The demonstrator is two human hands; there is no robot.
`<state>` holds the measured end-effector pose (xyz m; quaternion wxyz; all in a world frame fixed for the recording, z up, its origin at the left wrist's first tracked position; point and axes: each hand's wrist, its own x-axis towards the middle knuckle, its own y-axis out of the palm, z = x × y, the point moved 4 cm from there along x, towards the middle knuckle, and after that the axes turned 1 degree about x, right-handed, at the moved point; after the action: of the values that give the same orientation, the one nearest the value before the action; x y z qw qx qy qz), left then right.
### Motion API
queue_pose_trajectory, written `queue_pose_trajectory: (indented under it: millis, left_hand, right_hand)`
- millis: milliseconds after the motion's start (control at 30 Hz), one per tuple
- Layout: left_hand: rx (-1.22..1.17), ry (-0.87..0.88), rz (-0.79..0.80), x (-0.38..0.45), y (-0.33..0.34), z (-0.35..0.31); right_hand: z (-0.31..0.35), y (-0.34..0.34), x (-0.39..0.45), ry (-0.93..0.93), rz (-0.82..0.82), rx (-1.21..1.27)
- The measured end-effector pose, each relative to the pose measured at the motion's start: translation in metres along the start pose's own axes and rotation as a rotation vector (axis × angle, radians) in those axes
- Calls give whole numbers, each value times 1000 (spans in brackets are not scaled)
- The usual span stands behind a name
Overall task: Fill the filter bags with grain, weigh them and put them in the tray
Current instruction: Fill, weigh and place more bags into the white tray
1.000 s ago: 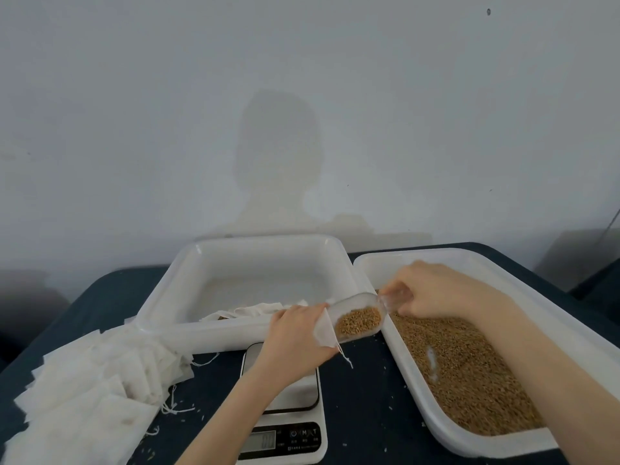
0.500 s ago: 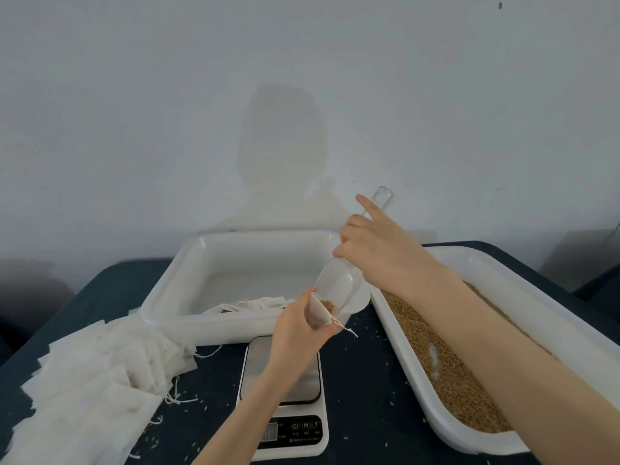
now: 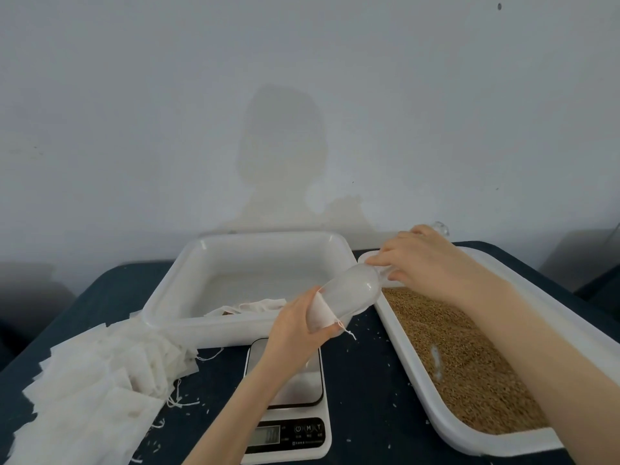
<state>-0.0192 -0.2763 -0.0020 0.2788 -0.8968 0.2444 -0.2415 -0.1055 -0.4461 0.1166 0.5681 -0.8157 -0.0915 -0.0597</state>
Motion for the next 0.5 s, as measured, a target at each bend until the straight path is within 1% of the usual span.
queue_pose_trajectory:
  millis: [167, 233, 300, 333, 433, 500]
  left_hand:
    - [-25, 64, 63, -1, 5, -12]
    - [-34, 88, 65, -1, 7, -16]
    - [-55, 93, 71, 1, 10, -18]
    - [-61, 93, 79, 1, 12, -19]
    - [-63, 115, 106, -1, 21, -20]
    - [-67, 121, 126, -1, 28, -20]
  right_hand:
    - [-25, 22, -26, 104, 43, 308]
    - [-38, 34, -39, 160, 82, 490]
    - [-51, 43, -55, 252, 107, 711]
    - [-57, 48, -64, 298, 115, 775]
    - [-80, 60, -90, 417, 138, 763]
    - [-93, 69, -106, 467, 209, 697]
